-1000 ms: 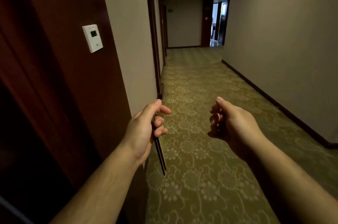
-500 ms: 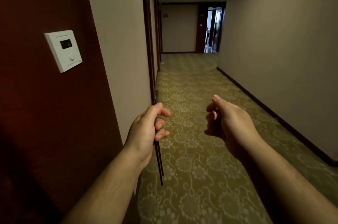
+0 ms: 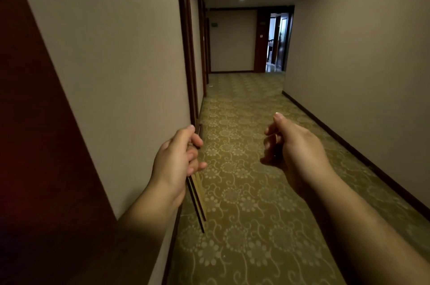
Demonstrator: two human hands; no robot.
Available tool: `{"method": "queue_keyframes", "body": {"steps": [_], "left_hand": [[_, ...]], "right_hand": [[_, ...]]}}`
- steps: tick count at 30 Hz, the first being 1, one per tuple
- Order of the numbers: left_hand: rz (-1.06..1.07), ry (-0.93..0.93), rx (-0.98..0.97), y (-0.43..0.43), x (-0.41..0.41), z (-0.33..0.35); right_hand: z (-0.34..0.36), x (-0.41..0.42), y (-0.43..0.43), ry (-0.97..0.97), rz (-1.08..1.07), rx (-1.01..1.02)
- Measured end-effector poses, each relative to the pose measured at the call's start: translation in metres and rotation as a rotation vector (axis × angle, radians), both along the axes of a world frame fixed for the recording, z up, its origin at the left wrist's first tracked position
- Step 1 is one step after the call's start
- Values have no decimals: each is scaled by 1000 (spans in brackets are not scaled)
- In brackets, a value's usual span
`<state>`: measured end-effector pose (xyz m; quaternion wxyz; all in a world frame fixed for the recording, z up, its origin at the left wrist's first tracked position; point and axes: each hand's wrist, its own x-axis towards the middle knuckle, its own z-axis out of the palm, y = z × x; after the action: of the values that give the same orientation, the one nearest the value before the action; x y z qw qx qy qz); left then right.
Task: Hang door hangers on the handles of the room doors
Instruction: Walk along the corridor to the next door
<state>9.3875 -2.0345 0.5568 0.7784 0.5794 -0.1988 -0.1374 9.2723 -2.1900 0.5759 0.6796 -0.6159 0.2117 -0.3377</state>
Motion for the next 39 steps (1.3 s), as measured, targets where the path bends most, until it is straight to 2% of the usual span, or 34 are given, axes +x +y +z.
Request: {"method": "queue_keyframes", "body": {"steps": [6, 11, 17, 29, 39], "left_hand": [[-28, -58, -11, -69, 53, 17], [-40, -3, -26, -120, 101, 19], [-32, -19, 45, -171, 165, 4], [-66, -37, -18, -295, 356, 2], [-47, -38, 30, -389, 487, -2]], "right_hand": [[8, 57, -84, -6, 31, -7], [9, 98, -131, 6, 88, -13], [4, 159, -185, 37, 92, -7], [16, 347, -297, 75, 52, -80], [5, 489, -394, 77, 40, -22]]}}
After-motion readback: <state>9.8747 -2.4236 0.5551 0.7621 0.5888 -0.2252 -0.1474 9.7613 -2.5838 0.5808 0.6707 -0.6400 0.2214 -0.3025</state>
